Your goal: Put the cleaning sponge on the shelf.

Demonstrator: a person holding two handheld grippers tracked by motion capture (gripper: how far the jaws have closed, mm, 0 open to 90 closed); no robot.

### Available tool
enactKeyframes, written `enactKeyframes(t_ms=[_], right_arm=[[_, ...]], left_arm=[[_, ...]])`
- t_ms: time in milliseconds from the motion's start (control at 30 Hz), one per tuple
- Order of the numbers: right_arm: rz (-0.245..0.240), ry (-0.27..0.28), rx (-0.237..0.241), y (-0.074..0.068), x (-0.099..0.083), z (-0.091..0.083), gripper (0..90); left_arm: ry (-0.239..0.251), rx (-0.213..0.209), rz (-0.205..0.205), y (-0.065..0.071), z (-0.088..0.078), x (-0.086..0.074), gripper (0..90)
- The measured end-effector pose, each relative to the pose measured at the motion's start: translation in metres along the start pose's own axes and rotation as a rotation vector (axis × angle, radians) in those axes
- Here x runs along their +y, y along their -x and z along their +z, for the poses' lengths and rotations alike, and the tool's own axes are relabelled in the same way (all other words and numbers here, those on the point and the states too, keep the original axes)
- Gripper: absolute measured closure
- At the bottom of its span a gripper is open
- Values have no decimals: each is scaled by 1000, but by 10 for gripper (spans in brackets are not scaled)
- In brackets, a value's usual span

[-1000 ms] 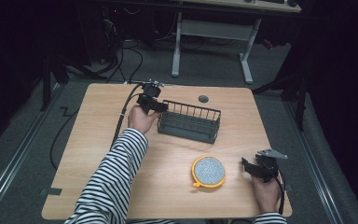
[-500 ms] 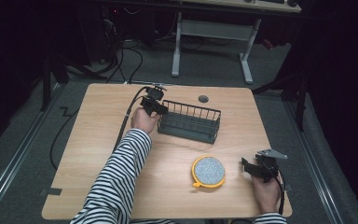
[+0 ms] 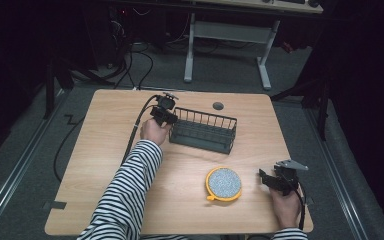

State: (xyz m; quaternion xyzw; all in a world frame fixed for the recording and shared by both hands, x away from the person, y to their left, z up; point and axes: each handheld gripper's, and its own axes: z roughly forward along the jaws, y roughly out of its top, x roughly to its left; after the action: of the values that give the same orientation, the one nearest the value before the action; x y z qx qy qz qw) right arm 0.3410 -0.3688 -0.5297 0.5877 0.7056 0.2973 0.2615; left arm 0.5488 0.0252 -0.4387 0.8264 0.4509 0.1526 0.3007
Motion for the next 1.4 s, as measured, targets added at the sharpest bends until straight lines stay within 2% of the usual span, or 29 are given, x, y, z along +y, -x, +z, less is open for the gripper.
enactKeyframes(t_ms=[200,500,667,900,1233,1400], right_arm=[[-3,-1,2,0,0,0,352],[-6,0,4,0,0,0,351],[-12,1,7,0,0,0,351],[-8,-1,7,0,0,0,351],[-7,0,6,-1,0,0,351],[-6,0,6,-1,0,0,351]], left_arm=[[-5,5,28,1,-3,-2,787],[-2,6,37,5,-6,-7,793],[13,-15,5,5,-10,-14,792],[9,-2,36,9,-18,-23,792],[19,-1,35,11,-25,-33,786],[30,-18,16,10,-28,-35,756]])
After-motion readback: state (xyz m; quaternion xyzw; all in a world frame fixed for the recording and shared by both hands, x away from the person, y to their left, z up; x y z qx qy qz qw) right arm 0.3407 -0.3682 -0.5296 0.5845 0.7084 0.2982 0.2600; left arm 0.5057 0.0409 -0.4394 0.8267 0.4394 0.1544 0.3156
